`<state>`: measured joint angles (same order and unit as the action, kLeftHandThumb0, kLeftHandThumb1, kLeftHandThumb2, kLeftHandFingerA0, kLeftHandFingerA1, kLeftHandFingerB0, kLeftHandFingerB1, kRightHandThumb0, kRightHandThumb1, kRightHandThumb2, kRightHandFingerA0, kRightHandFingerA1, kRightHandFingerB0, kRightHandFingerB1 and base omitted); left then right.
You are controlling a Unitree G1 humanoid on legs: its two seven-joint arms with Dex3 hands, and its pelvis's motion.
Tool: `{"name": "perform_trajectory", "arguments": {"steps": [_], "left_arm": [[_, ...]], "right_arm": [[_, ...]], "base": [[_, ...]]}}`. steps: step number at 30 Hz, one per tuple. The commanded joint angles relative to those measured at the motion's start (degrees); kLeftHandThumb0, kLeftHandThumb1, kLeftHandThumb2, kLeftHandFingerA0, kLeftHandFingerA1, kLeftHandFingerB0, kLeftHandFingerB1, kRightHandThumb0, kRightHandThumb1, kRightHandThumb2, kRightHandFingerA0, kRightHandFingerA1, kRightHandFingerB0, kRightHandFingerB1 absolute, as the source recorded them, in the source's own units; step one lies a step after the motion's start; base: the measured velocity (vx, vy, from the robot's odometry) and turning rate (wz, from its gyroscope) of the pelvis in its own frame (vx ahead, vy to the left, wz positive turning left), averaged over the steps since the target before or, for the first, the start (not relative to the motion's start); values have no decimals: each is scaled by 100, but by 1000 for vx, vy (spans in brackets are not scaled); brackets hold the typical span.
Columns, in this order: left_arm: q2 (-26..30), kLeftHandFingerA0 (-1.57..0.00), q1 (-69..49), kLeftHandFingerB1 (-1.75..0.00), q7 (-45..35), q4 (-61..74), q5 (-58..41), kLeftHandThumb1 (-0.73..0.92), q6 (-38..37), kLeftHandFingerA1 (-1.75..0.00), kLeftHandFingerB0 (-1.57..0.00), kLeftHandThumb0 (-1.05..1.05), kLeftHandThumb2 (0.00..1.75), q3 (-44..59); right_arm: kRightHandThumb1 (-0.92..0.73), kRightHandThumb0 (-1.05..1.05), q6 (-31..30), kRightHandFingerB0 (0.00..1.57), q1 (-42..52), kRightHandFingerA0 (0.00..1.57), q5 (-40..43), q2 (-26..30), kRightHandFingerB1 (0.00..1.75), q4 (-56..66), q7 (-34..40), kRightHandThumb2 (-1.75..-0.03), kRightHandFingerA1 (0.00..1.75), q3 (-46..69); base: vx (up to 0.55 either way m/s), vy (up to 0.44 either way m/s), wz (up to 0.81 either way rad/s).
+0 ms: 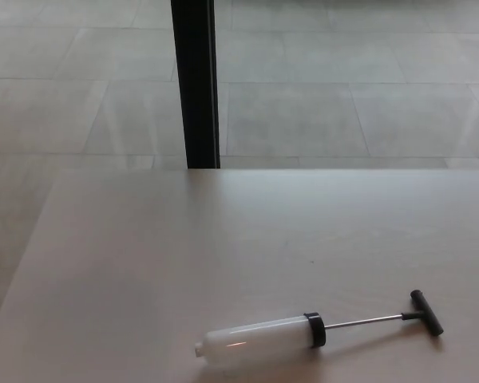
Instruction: The robot uses its left hand to lift the air pump kept on the middle of the desk and use the right hand to compress the handle
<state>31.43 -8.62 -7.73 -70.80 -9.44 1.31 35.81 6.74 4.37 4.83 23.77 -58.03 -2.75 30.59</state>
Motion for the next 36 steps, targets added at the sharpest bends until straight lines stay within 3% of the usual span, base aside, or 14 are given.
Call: {"name": "perform_trajectory", "arguments": {"steps": [1,6,11,12,15,16,17,18,27,28,30,31,34,36], "left_arm": [[432,-36,372,-37,-276,-226,-1518,65,-79,-50,-25,-55,58,1436],[547,-33,768,-36,404,-67,-1314,76,-420,-44,-24,-58,61,1634],[832,-45,1671,-54,740,194,-1207,73,-1164,-62,-48,-55,61,1701],[863,-39,2029,-55,877,354,-1149,58,-1345,-61,-33,-58,93,1644],[769,-35,2584,-41,892,995,-1029,73,-1421,-51,-30,-56,62,1417],[681,-37,2685,-45,924,1346,-895,73,-1564,-56,-33,-55,62,1256],[560,-37,2737,-53,984,1803,-750,58,-1644,-63,-24,-55,98,1078],[489,-37,2772,-54,1010,2125,-677,60,-1612,-63,-29,-61,97,957],[-152,-55,2948,-47,1318,4905,698,69,-1456,-59,-52,-60,61,-784],[-186,-56,2946,-45,1339,5052,824,70,-1416,-54,-51,-62,61,-928],[-290,-55,2874,-43,1293,5694,1199,72,-1048,-51,-47,-60,62,-1452],[-352,-53,2887,-44,1281,5901,1285,71,-940,-54,-45,-61,61,-1625],[-477,-50,2974,-46,1213,6187,1466,70,-756,-56,-44,-59,61,-2061],[-786,-50,2734,-55,1068,6539,1718,55,-763,-65,-39,-67,92,-2637]], "right_arm": [[-73,-46,461,25,-159,41,836,279,30,-119,-141,-62,51,712],[-76,-58,211,23,-268,51,1085,391,30,252,-3,-63,72,1160],[-56,-35,-120,0,-839,1,1315,848,49,754,211,-111,51,1652],[-88,-72,-388,12,-984,11,1214,1039,22,1160,350,-67,33,1608],[-73,-83,-448,0,-1495,10,1182,1314,35,1567,329,-108,50,1540],[-89,-80,-467,12,-1645,14,1158,1362,24,1768,325,-68,42,1484],[-47,-38,-522,0,-1802,1,1119,1409,50,1948,317,-108,51,1399],[-90,-82,-611,12,-1909,17,1049,1439,26,2101,355,-68,48,1313],[-92,-77,-889,17,-2113,17,607,1125,27,4394,-94,-69,39,37],[-52,-36,-889,0,-2132,2,652,1061,49,4520,-152,-111,51,-57],[-92,-81,-664,13,-2116,16,575,883,27,4719,-289,-72,39,-381],[-47,-37,-636,0,-2102,2,514,788,48,4831,-249,-110,50,-506],[-92,-83,-478,18,-2034,21,423,513,28,5004,-162,-71,38,-787],[-52,-36,-392,0,-1943,2,377,277,49,5168,-234,-113,51,-1111]], "base": [[0,0,0],[0,0,0],[0,0,0],[0,0,0],[0,0,0],[0,0,0],[0,0,0],[0,0,0],[0,0,0],[0,0,0],[0,0,0],[0,0,0],[0,0,0],[0,0,0]]}}
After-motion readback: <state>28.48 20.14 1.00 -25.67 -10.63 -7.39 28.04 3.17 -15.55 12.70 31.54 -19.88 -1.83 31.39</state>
